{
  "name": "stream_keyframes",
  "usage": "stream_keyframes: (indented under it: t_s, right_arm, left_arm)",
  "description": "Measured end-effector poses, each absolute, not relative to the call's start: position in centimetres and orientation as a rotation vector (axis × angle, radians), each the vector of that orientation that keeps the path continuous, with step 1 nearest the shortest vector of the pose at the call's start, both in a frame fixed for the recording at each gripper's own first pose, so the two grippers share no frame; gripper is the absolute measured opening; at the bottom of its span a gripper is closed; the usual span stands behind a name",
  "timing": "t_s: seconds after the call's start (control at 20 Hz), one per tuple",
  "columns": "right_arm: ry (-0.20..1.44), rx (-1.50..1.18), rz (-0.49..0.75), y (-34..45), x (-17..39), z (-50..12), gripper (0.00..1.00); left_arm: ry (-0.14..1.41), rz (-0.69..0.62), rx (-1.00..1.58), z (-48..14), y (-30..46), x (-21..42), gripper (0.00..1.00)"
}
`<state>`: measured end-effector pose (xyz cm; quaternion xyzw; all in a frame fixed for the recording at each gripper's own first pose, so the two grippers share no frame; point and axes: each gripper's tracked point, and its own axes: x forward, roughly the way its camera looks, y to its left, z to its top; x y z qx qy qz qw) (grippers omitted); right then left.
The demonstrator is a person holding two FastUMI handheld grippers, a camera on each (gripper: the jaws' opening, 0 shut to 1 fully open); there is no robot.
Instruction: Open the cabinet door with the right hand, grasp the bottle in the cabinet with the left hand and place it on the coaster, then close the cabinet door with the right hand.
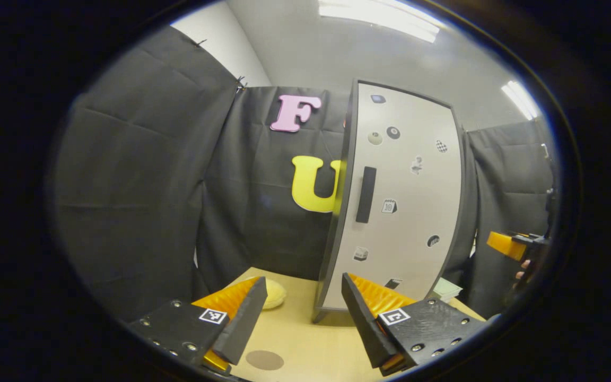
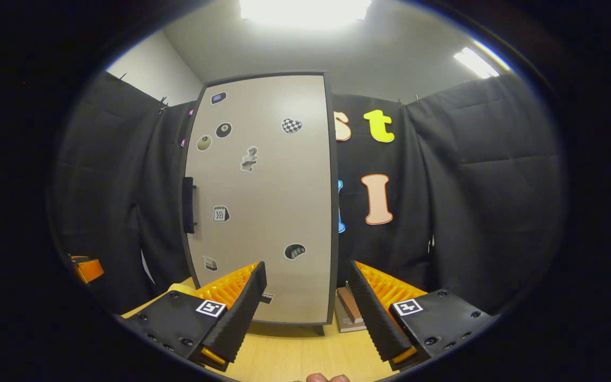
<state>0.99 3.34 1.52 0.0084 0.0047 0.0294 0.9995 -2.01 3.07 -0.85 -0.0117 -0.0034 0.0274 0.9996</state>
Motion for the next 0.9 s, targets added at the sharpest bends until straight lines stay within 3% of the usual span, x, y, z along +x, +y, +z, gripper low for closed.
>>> stream_keyframes:
  t_s: [0.35,0.4,0.45,0.55,0.6,0.65,0.9]
  right_arm:
    - [0.031,0.058,0.113,6.3,3.7,4.4,0.98]
    - [0.034,0.062,0.13,7.0,4.2,4.9,0.94]
    - [0.034,0.068,0.15,7.9,4.7,5.3,0.98]
    - [0.026,0.07,0.183,9.6,5.6,6.4,0.98]
    - [0.022,0.066,0.196,10.6,6.1,6.9,0.93]
    - [0.016,0.06,0.214,11.7,6.5,7.5,0.98]
    - [-0.006,0.046,0.315,18.0,7.6,9.4,0.98]
  left_arm:
    - [0.009,0.104,0.005,-1.8,4.2,-3.1,0.88]
    - [0.01,0.111,0.01,-1.9,4.4,-3.2,0.84]
    - [0.013,0.121,0.013,-2.0,4.7,-3.3,0.88]
    - [0.021,0.137,0.01,-2.3,5.3,-3.5,0.88]
    - [0.025,0.144,0.005,-2.5,5.6,-3.6,0.88]
    - [0.029,0.155,0.001,-2.6,6.0,-3.7,0.85]
    - [0.048,0.239,-0.022,-3.6,8.8,-4.8,0.88]
